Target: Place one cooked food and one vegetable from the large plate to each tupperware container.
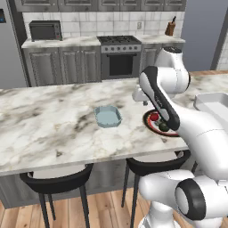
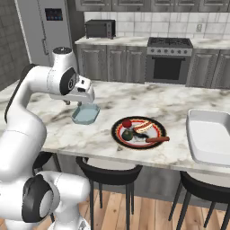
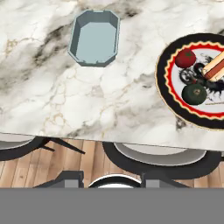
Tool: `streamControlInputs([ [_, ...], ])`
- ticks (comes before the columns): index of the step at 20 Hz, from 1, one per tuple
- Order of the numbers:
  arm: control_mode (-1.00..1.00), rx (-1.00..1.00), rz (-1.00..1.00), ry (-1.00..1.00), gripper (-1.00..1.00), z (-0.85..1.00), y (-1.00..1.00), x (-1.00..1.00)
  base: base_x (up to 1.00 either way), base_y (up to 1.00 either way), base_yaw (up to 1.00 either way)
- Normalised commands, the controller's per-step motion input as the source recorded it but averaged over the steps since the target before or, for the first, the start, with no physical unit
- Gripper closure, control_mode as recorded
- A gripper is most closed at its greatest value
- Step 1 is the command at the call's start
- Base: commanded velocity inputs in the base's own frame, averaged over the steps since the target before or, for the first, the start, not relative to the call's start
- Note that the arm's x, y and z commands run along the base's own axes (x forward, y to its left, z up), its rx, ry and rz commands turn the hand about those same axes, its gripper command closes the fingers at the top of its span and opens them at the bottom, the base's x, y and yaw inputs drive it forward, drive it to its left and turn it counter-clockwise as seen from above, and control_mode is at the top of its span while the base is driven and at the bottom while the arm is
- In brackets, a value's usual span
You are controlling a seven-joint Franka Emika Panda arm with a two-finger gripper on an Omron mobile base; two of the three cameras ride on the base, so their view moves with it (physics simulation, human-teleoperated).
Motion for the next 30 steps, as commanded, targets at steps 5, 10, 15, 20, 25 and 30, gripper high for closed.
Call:
streamControlInputs([
  [5, -1.00, 0.00, -0.02, -0.07, -1.00, -0.25, -0.13, -0.43, 0.00, 0.00, 0.00],
  [10, -1.00, 0.00, -0.01, -0.12, -1.00, -0.97, -0.86, 0.45, 0.00, 0.00, 0.00],
  [15, -1.00, 0.05, 0.00, 0.05, -1.00, -0.81, -0.93, 1.00, 0.00, 0.00, 0.00],
  [20, -1.00, 0.09, 0.00, 0.05, -1.00, -0.45, -0.79, 1.00, 0.00, 0.00, 0.00],
  [25, -1.00, 0.08, -0.03, 0.14, -1.00, 0.00, -0.29, 0.84, 0.00, 0.00, 0.00],
  [30, -1.00, 0.01, -0.02, 0.15, -1.00, -0.16, -0.04, 0.76, 0.00, 0.00, 0.00],
])
